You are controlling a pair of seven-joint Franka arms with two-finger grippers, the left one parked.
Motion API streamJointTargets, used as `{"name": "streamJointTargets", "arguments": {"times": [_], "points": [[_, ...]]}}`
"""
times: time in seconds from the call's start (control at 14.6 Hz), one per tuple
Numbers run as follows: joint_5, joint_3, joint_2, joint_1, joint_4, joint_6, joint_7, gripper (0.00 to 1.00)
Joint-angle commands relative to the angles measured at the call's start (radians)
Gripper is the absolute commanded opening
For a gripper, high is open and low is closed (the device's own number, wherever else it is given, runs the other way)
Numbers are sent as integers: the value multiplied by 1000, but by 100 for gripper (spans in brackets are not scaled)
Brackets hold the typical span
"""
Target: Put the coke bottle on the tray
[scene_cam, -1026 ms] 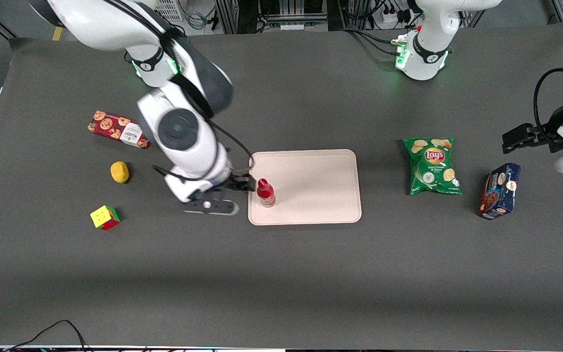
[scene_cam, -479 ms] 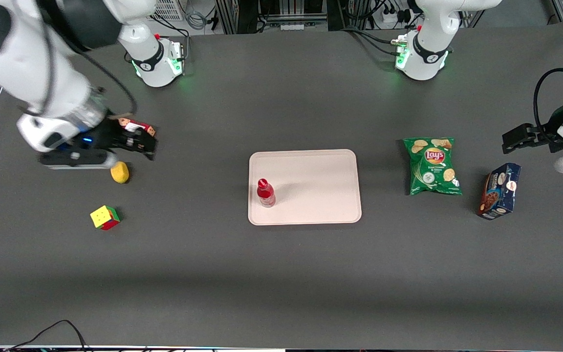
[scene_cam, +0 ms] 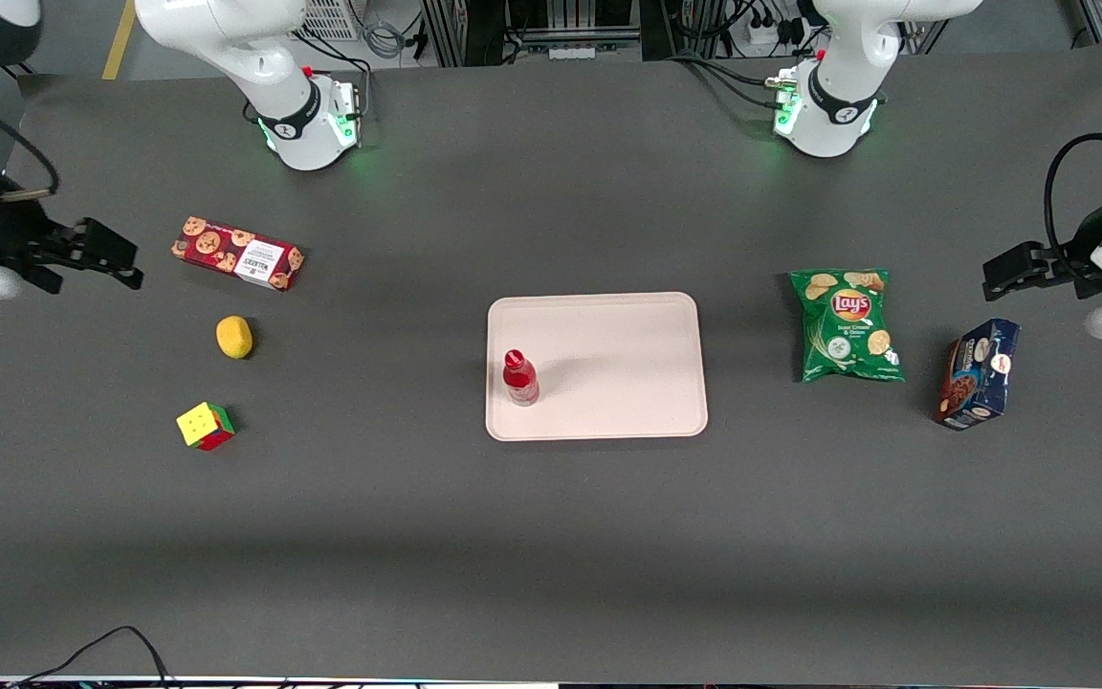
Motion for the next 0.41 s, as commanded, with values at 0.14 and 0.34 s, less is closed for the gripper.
{"name": "streamJointTargets", "arguments": {"times": [0.14, 0.34], "points": [[3, -47, -21, 4, -10, -6, -54, 100], [3, -76, -19, 6, -1, -6, -84, 100]]}}
